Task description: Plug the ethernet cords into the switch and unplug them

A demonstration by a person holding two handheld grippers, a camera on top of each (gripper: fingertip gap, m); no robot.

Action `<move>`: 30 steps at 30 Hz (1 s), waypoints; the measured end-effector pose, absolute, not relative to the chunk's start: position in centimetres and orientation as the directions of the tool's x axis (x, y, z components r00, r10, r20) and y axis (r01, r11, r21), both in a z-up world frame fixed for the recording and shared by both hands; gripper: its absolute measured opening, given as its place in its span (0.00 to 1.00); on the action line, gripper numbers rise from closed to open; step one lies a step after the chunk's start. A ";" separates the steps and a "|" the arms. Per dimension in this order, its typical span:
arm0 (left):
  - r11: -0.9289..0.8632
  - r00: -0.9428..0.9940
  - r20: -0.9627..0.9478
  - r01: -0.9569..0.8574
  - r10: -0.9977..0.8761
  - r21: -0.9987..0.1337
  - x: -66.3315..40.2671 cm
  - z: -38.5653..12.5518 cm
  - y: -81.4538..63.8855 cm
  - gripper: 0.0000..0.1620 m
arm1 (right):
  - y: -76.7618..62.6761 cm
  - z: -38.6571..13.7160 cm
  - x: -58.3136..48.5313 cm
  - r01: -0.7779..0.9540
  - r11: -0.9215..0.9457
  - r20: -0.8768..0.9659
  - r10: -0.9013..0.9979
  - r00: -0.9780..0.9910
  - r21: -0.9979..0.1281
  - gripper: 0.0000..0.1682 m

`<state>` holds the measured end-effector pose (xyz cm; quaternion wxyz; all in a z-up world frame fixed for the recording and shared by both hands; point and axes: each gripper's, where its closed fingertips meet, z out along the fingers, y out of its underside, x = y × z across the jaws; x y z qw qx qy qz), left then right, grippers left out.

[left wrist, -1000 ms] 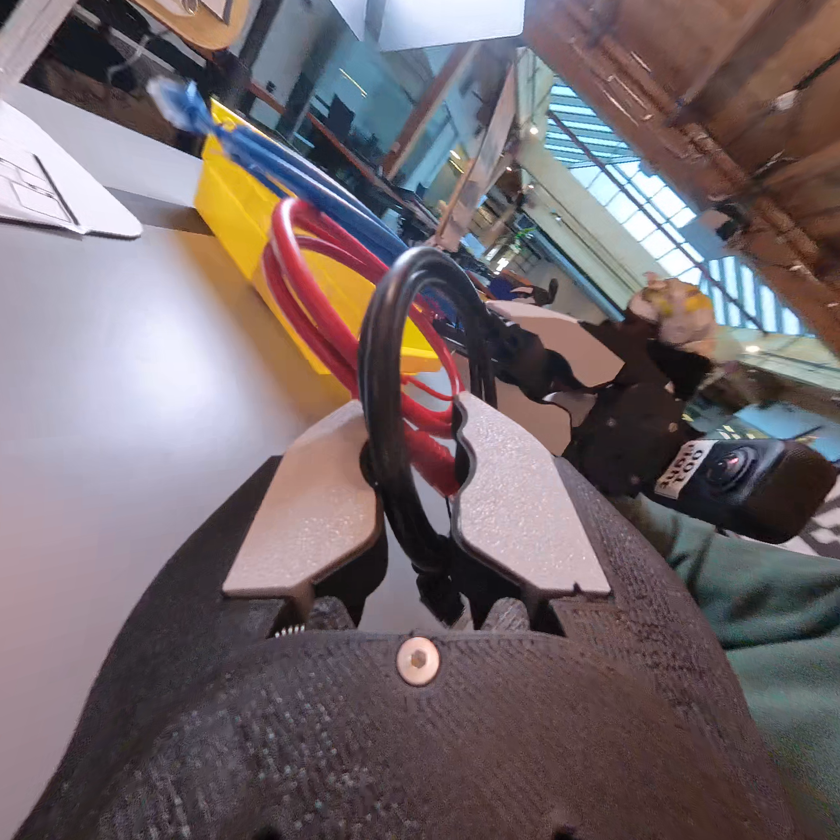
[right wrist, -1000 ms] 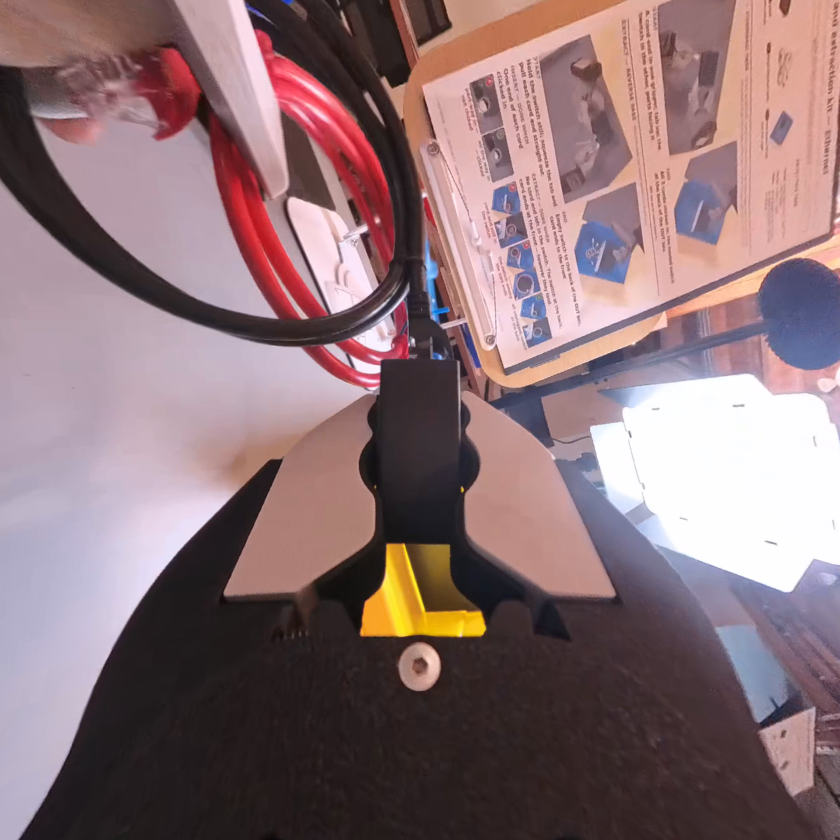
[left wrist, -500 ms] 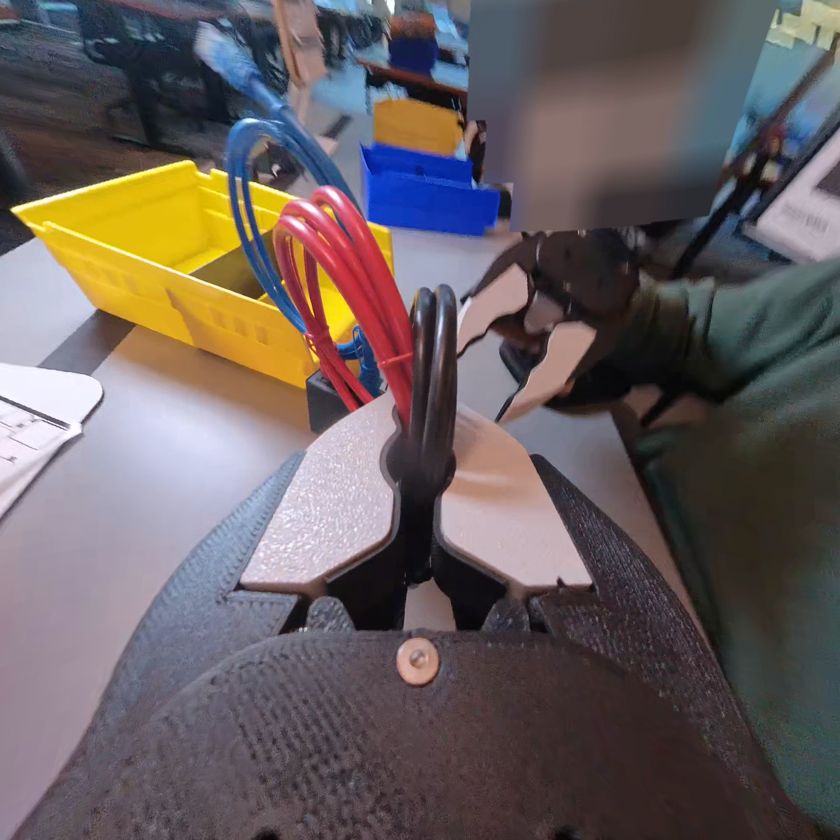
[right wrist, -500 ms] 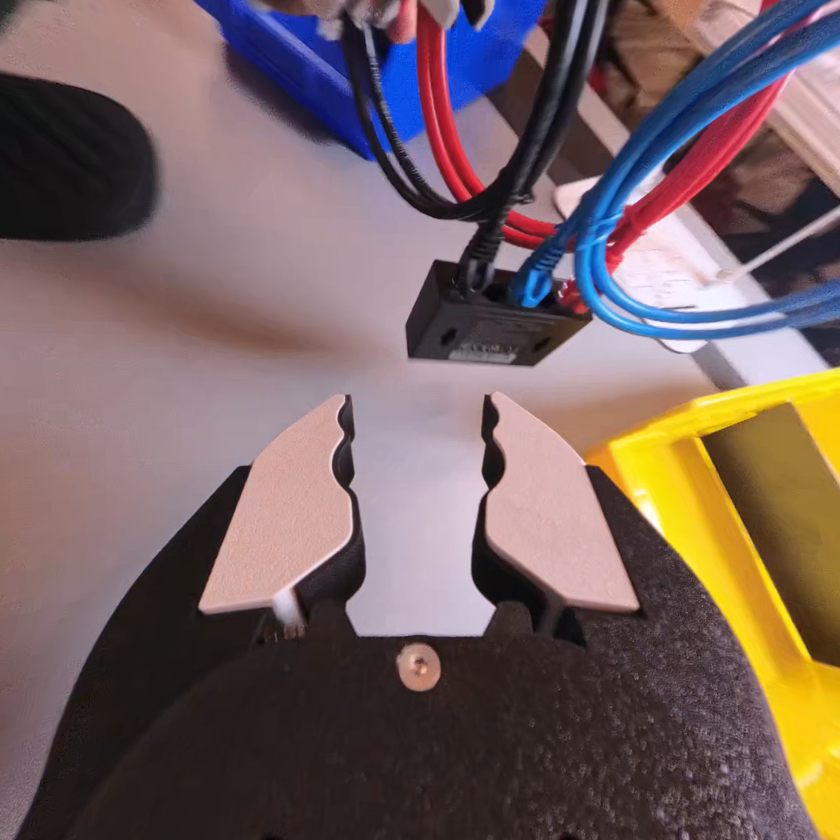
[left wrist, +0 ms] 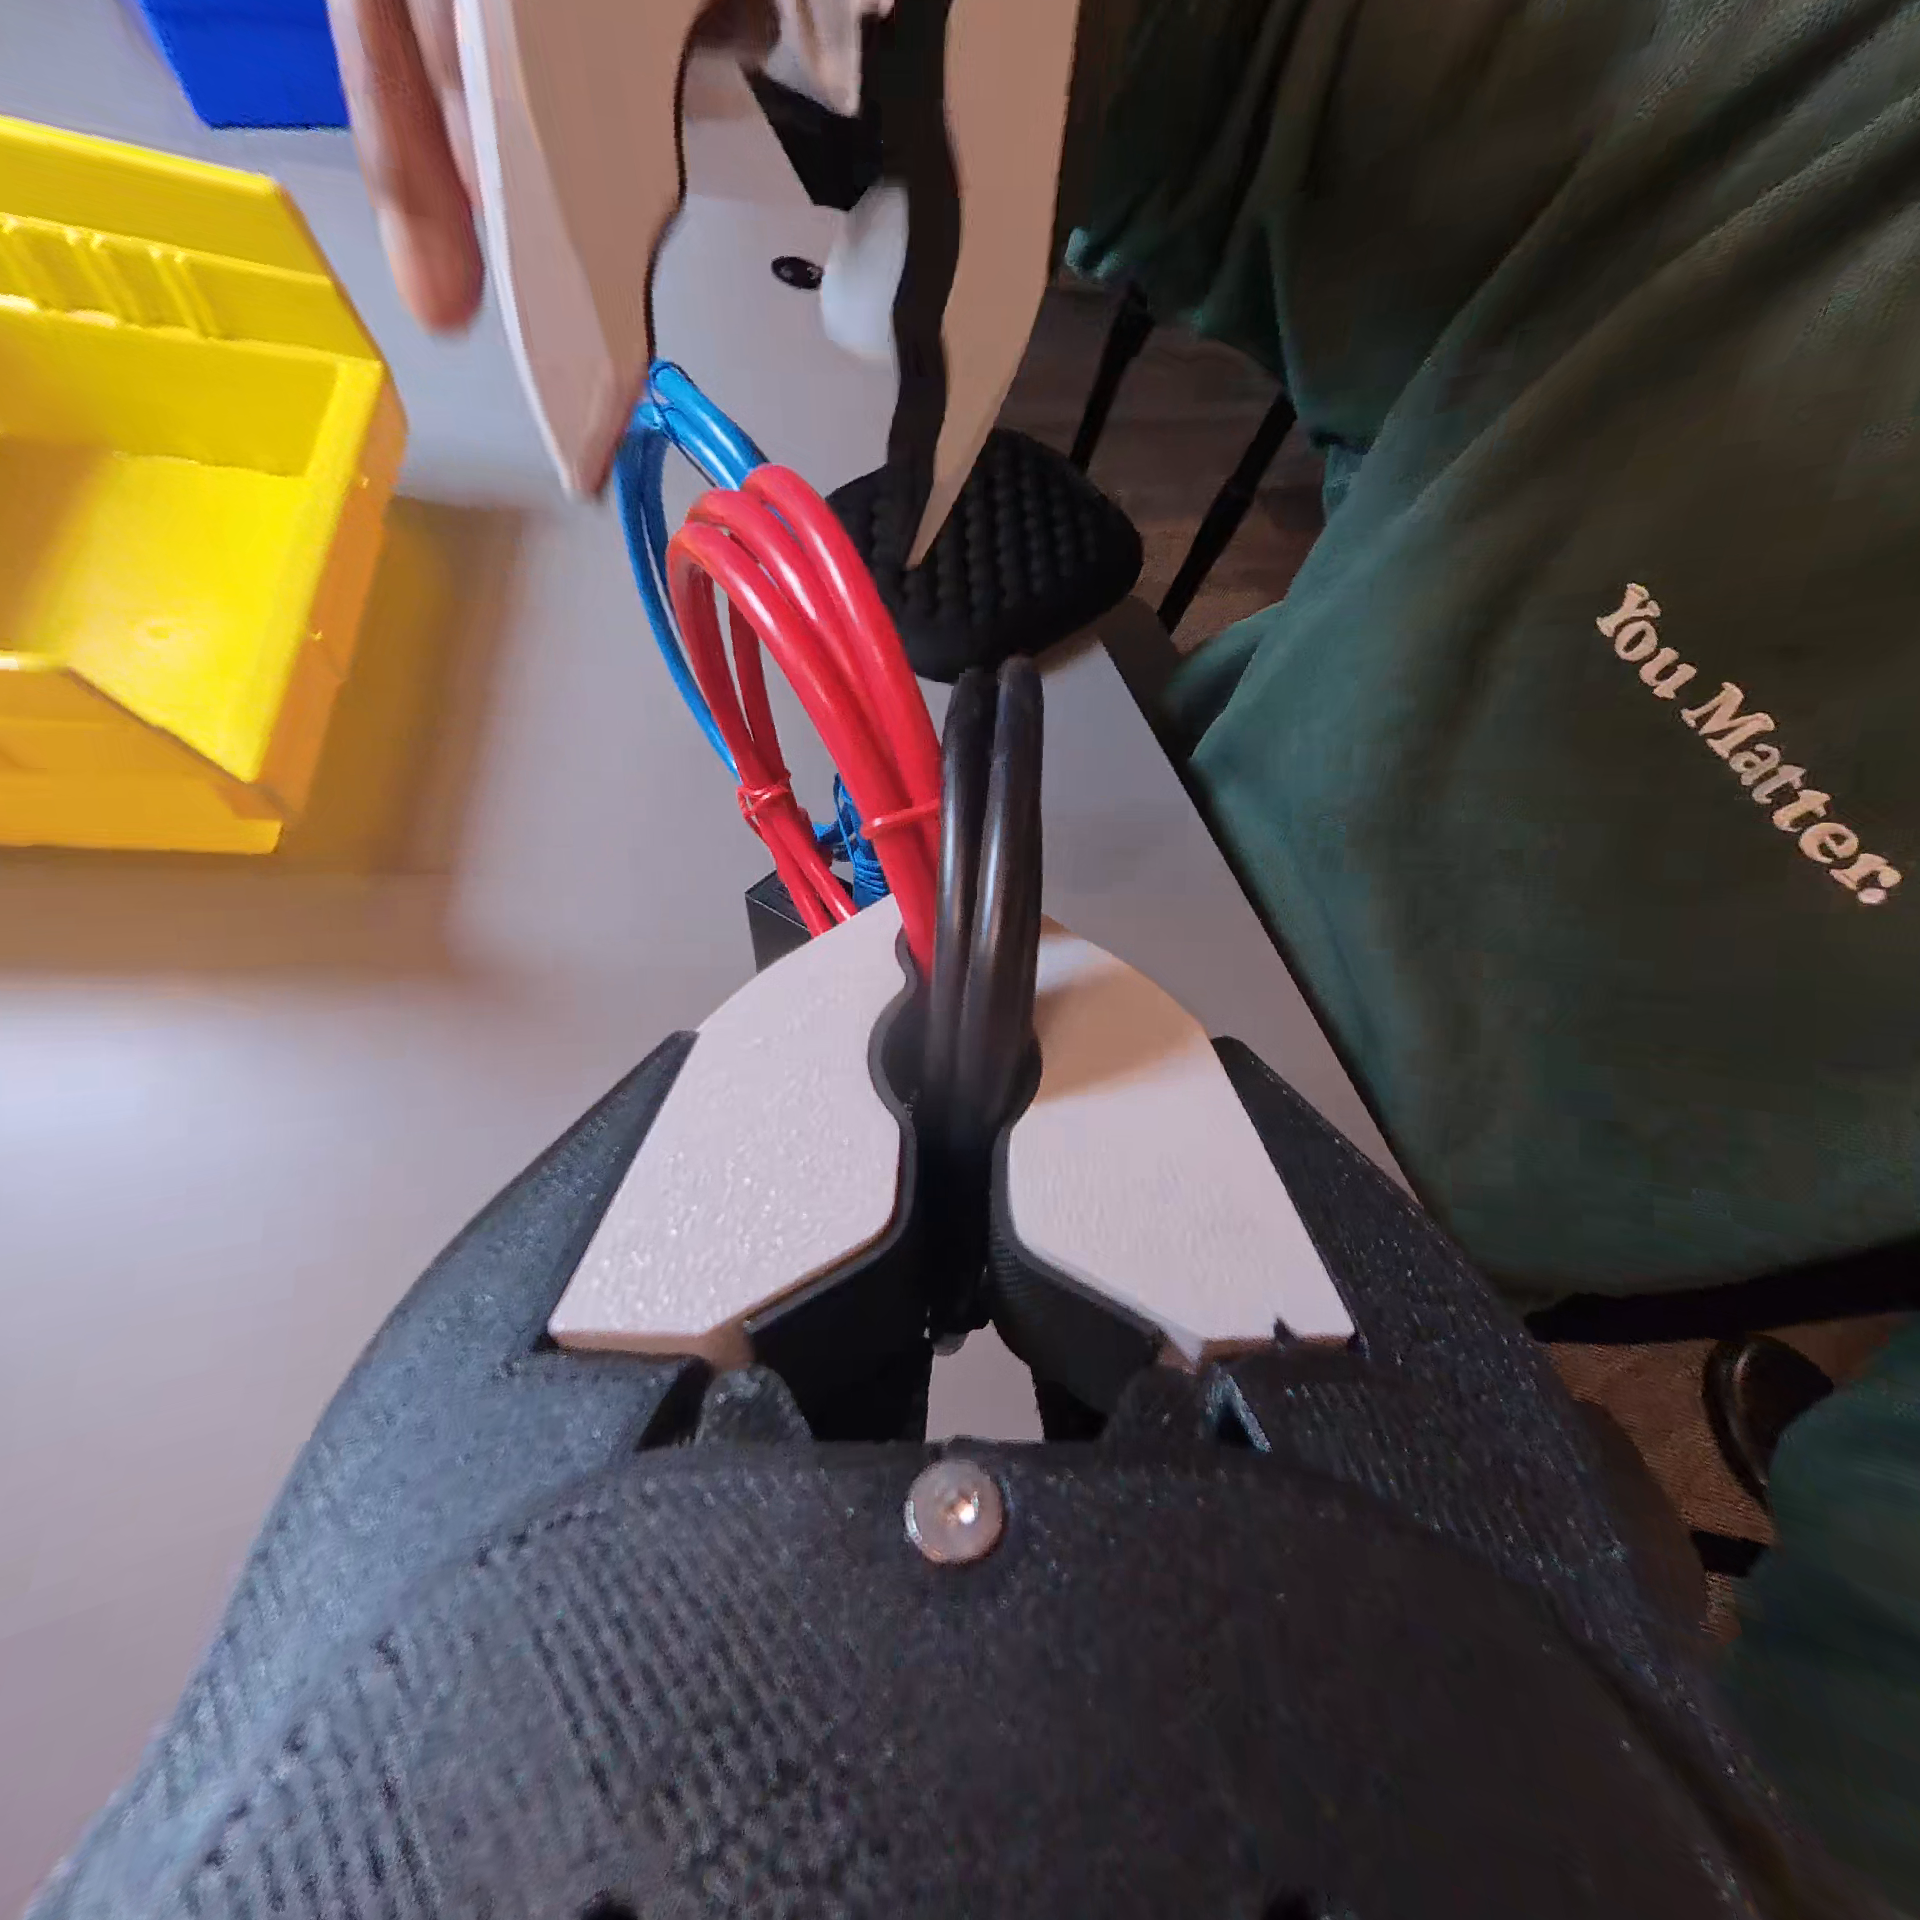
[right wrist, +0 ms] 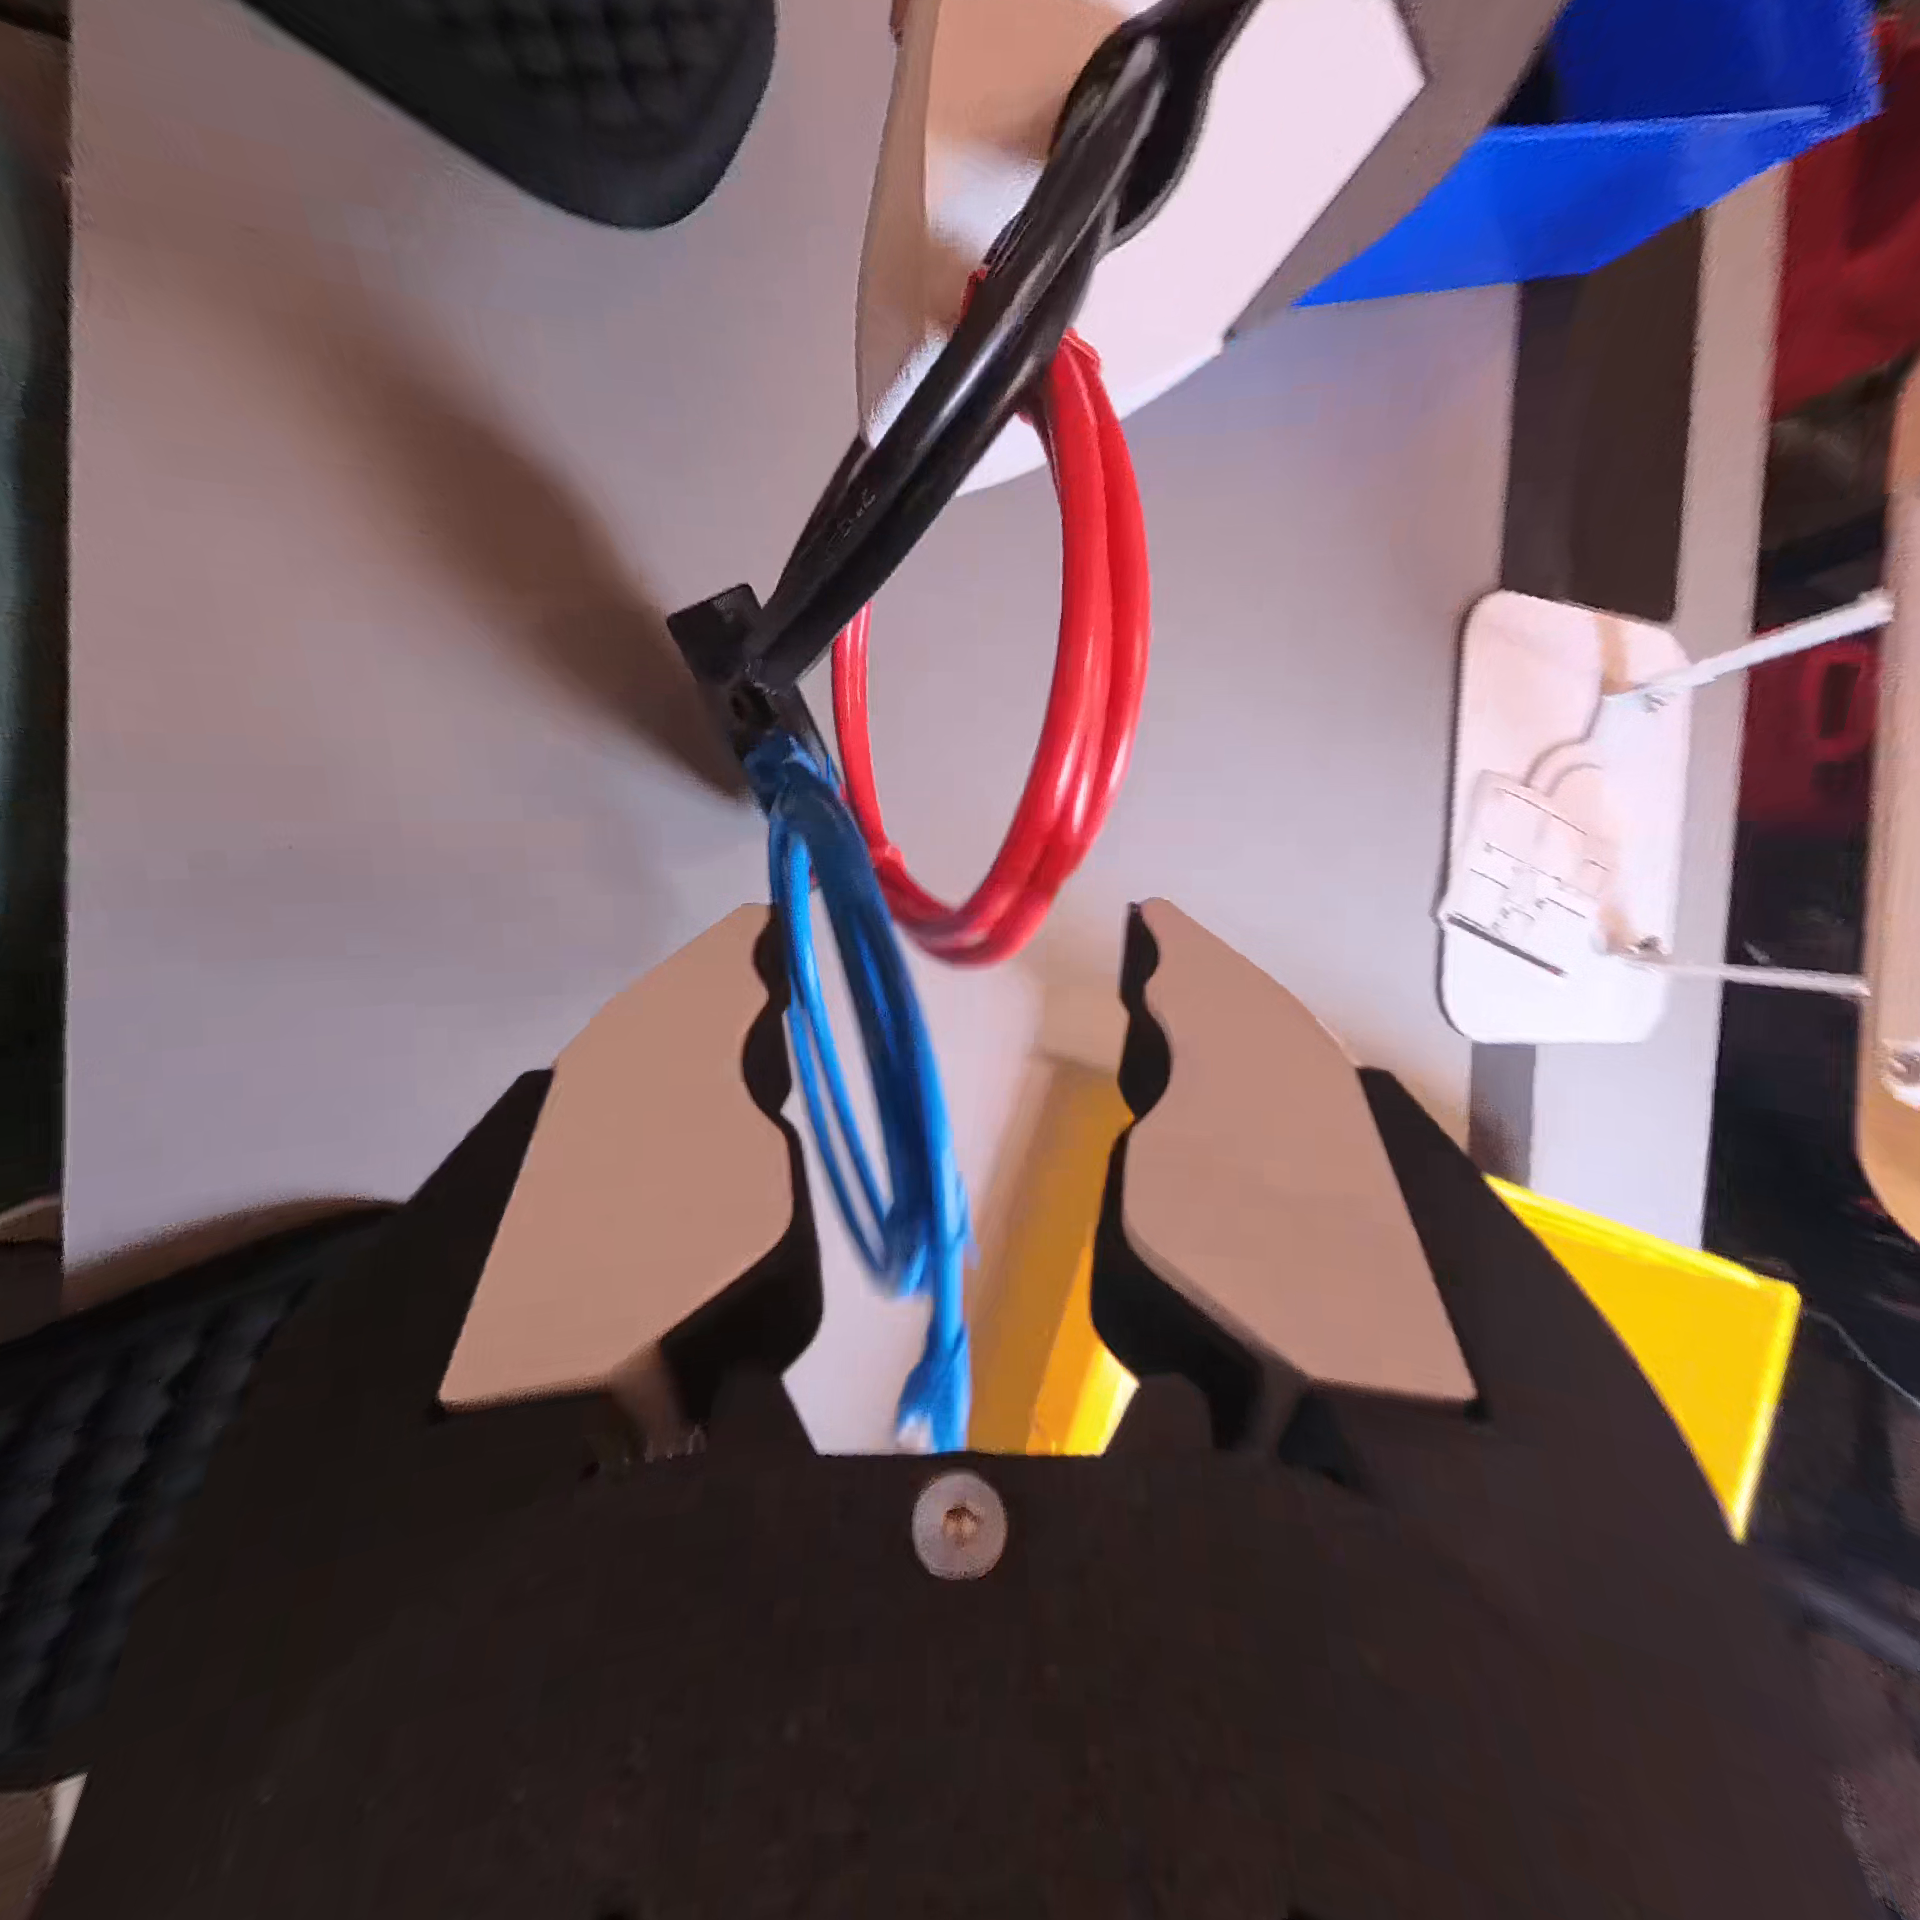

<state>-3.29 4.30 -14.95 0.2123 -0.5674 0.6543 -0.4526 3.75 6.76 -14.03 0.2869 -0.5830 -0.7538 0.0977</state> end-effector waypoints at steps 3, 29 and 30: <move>-0.035 -0.274 0.208 -0.527 -0.939 -0.849 -2.8 -15.0 4.1 0.05 | 6.9 -15.5 3.4 0.810 0.347 0.323 0.923 -0.207 -0.473 0.22; -0.203 0.446 0.141 -0.094 -0.884 -0.975 -7.8 -18.2 8.5 0.16 | 35.5 -6.5 22.0 0.633 -0.298 0.000 0.905 0.426 -0.715 0.07; -0.207 0.450 0.144 -0.093 -0.881 -0.974 -7.8 -18.4 8.7 0.16 | 36.4 -7.3 22.6 0.625 -0.325 -0.024 0.898 0.440 -0.710 0.07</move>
